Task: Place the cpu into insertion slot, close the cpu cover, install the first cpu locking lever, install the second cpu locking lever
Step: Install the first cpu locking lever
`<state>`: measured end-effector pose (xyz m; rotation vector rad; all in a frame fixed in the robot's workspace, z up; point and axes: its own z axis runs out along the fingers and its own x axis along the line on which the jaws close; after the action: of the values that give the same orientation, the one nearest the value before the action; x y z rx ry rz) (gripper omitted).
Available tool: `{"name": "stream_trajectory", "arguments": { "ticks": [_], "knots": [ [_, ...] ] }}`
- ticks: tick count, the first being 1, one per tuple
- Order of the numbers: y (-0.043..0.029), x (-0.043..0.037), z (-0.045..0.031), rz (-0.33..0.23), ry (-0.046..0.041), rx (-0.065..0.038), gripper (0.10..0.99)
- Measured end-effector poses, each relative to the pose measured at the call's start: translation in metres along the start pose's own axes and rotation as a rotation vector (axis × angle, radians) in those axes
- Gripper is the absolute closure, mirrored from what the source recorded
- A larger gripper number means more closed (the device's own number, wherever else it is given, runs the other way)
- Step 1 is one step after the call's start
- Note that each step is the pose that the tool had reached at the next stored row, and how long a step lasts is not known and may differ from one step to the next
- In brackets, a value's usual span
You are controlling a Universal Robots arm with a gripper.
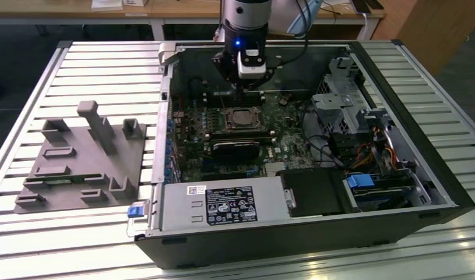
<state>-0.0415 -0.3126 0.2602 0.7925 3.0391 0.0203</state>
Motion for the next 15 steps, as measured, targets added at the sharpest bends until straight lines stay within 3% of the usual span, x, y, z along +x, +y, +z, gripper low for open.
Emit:
{"name": "stream_trajectory", "arguments": {
  "ticks": [15],
  "knots": [
    [0.0,0.0,0.0,-0.202,0.0013,0.0,0.98]
  ]
}}
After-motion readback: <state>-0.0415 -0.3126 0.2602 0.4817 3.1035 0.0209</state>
